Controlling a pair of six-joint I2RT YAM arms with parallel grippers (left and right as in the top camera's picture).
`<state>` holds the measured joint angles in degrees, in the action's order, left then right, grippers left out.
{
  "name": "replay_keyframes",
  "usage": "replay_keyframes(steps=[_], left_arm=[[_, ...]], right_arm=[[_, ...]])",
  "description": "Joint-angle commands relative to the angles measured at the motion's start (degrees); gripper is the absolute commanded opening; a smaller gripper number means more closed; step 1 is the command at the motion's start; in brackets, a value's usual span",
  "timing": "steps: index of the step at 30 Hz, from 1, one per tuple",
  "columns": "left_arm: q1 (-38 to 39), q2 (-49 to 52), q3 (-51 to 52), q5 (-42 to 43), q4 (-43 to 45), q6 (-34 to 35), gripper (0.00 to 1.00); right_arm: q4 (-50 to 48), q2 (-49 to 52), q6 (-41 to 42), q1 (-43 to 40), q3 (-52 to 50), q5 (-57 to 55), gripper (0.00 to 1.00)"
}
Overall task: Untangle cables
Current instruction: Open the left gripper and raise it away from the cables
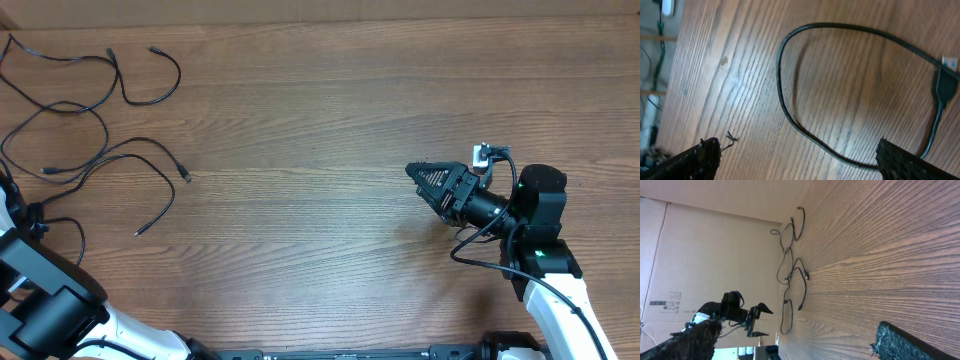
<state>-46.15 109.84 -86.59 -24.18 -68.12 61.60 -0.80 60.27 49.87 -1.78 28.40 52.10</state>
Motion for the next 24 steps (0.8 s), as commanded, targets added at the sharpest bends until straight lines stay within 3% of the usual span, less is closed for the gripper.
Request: replay_keyframes(steps=[1,8,14,24], left_arm=[[1.3,-2.8,-1.6,3.3,0.9,-11.8,1.00],[9.1,-9.9,-2.6,11.5,6.5,-30.0,1.00],[21.9,-16.7,-2.6,13.8,9.3,-41.2,1.00],[48.3,-19.1,-2.6,13.7,9.1,-44.3,1.00]], right_arm=[[-0.3,-0.4,-0.5,-0.1,0.5,-0.2,1.00],[-0.3,-0.4,-0.5,-0.1,0.5,-0.2,1.00],[-0.3,-0.4,-0.5,-0.1,0.5,-0.2,1.00],[-0.3,-0.4,-0.5,-0.1,0.5,-0.2,1.00]])
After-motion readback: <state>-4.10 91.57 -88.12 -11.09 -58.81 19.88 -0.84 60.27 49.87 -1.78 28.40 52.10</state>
